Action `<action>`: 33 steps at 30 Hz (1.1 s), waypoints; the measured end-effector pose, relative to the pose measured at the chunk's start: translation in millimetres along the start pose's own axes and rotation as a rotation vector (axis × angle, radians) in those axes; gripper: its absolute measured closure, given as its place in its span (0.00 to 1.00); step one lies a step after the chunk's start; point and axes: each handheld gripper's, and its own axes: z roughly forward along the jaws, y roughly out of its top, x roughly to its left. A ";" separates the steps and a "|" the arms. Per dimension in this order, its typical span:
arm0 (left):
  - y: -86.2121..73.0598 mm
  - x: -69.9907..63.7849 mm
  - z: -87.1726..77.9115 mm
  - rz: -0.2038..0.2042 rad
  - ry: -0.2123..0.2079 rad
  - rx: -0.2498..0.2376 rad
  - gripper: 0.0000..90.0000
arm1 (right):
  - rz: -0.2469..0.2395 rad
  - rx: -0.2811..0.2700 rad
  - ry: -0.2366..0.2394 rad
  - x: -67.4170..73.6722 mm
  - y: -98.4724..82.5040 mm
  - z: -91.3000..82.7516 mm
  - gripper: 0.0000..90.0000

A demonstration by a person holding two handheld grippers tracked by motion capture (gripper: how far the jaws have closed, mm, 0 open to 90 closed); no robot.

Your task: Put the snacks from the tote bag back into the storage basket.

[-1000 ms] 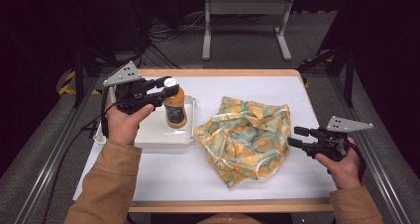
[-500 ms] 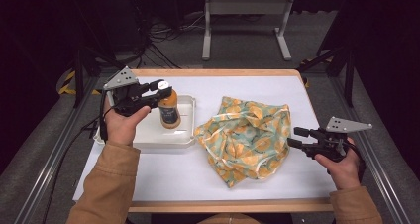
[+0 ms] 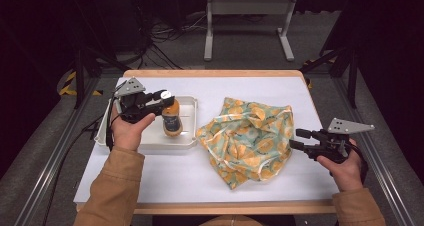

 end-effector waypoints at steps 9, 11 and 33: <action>-3.9 -3.0 9.4 0.003 -0.022 0.057 0.65 | 0.004 0.004 0.002 -0.1 -0.3 0.7 0.50; -4.6 -3.6 11.1 0.014 -0.023 0.074 0.65 | 0.003 0.004 0.002 0.0 -0.3 0.7 0.50; -10.9 -12.4 24.2 0.030 -0.066 0.127 0.65 | 0.005 0.005 0.001 -0.6 -1.0 1.3 0.50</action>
